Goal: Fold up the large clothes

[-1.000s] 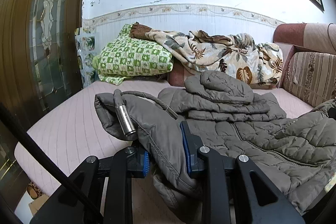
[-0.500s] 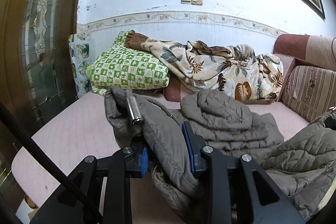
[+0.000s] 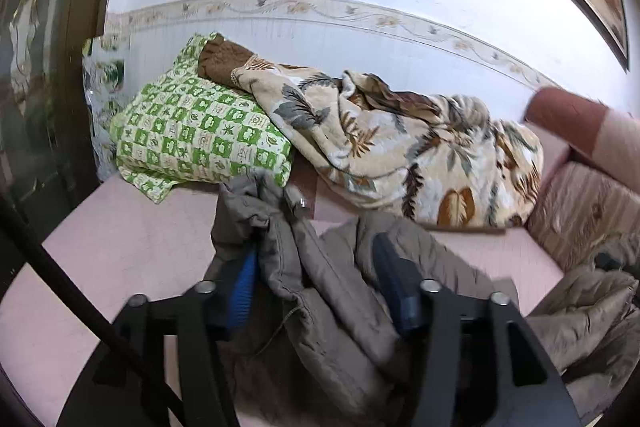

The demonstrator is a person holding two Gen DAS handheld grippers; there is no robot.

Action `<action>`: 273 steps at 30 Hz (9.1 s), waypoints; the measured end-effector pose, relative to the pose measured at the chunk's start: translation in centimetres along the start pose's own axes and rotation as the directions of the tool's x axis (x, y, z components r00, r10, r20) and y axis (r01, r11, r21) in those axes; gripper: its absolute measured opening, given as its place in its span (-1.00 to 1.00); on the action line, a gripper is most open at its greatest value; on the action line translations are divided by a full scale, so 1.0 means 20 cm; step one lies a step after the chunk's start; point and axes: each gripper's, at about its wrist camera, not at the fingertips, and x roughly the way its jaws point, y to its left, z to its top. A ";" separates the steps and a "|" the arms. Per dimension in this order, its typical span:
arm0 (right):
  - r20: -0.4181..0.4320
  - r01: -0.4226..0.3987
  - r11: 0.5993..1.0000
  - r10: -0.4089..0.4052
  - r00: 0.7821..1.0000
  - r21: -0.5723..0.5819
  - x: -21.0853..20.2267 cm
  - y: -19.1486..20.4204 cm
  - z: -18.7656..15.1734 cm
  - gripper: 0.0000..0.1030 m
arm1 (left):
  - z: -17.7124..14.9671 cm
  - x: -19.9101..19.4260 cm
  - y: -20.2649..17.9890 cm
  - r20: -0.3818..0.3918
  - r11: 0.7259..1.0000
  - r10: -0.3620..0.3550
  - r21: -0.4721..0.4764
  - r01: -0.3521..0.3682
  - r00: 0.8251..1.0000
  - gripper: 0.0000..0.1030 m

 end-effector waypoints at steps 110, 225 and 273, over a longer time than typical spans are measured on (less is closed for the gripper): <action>-0.199 0.313 0.938 -0.339 0.919 -0.150 0.59 -0.43 -0.50 0.55 | -0.73 0.66 -0.05 -0.196 0.959 0.263 0.163 -0.233 0.945 0.69; -0.144 0.377 0.907 -0.354 0.924 0.188 0.26 -0.75 -0.43 0.63 | -0.65 0.53 0.49 -0.297 0.945 0.149 -0.239 -0.225 0.943 0.69; -0.020 0.578 0.718 -0.634 0.773 -0.386 0.55 -0.43 -0.52 -0.11 | -0.68 0.68 0.15 -0.214 0.953 0.304 0.068 -0.297 0.928 0.01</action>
